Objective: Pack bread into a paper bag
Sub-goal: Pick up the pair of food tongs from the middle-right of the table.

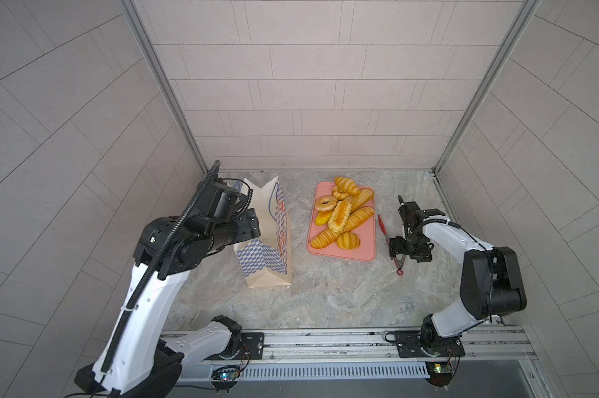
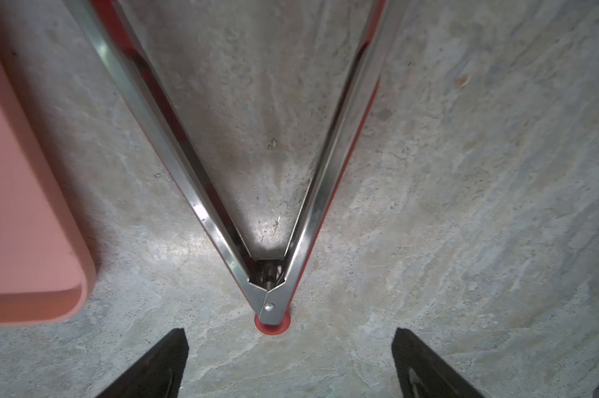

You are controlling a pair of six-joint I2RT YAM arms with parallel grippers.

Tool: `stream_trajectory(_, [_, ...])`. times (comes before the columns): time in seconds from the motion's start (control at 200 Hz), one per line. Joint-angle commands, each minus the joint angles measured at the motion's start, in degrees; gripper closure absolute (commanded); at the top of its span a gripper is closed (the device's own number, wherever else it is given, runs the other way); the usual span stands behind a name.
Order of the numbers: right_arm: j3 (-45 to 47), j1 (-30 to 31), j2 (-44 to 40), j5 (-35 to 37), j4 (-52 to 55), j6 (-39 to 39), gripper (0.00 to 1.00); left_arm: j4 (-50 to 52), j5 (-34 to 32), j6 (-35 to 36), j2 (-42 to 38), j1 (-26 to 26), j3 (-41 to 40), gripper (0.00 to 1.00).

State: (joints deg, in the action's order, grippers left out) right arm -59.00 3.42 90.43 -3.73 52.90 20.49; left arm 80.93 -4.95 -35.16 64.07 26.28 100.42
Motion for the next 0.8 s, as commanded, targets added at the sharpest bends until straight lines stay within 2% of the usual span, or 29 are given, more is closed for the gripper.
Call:
stream_trajectory(0.0, [-0.5,-0.1,1.3,0.3,-0.9,-1.0,0.06,-1.2,0.5,-0.7,-0.8,0.2,-0.5,0.16])
stream_trajectory(0.135, [-1.3,-0.1,4.3,0.9,-2.4,-1.2,0.07,-2.1,1.6,-1.2,-1.0,0.2,-1.6,0.16])
stream_trajectory(0.4, [-3.2,0.1,9.4,1.6,-5.3,-1.1,0.2,-2.2,1.6,-1.7,-0.8,0.3,-2.0,0.15])
stream_trajectory(0.791, [-6.9,0.0,13.5,2.8,-7.3,-0.7,0.17,-1.4,1.0,-1.9,-0.7,0.3,-1.6,0.15])
